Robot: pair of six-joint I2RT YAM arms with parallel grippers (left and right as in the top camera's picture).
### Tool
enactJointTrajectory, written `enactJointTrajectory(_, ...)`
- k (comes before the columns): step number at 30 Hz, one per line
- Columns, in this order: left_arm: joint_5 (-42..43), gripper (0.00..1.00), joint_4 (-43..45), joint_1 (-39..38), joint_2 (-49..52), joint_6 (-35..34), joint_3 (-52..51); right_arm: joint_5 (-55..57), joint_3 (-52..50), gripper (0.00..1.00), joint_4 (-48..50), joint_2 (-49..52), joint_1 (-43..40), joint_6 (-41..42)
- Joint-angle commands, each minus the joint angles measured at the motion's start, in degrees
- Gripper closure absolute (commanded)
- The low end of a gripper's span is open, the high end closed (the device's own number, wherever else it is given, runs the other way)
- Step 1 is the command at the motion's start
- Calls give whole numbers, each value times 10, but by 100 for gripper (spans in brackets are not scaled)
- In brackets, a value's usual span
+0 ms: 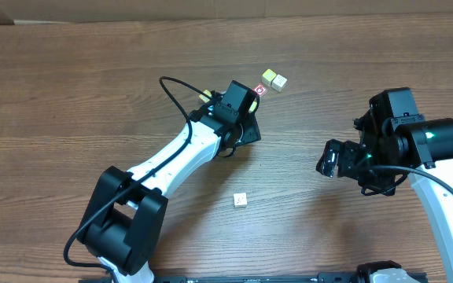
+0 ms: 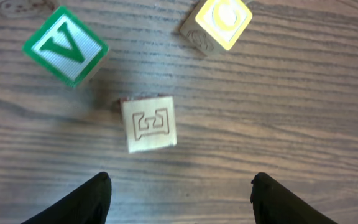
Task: Flip 5 blocks
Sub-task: 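Move the left gripper to the red-edged 'Y' block and grasp it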
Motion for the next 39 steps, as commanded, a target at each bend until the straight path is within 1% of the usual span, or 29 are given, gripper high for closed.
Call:
enactJointTrajectory(1,-14,37,14,6,28,8,6,4,9,0,-3,-6,3,-6)
enactJointTrajectory(8,-14,41,22,24,52,6,9,4,9,0,-5,-6,3,-12)
enactJointTrajectory(10,-14,44,25,29,54,6,10,4,9,0,-5,-6,3,-12)
enactJointTrajectory(16,-14,47,34,44,54,6,10,4,9,0,-5,-6,3,-12)
enactJointTrajectory(26,-13,47,56,43,60,6,10,4,9,0,-5,-6,3,-12)
enactJointTrajectory(31,-13,52,56,43,66,6,10,4,9,0,-3,-6,3,-12)
enactJointTrajectory(39,-2,52,63,43,78,2,10,4,9,0,-2,-6,3,-12)
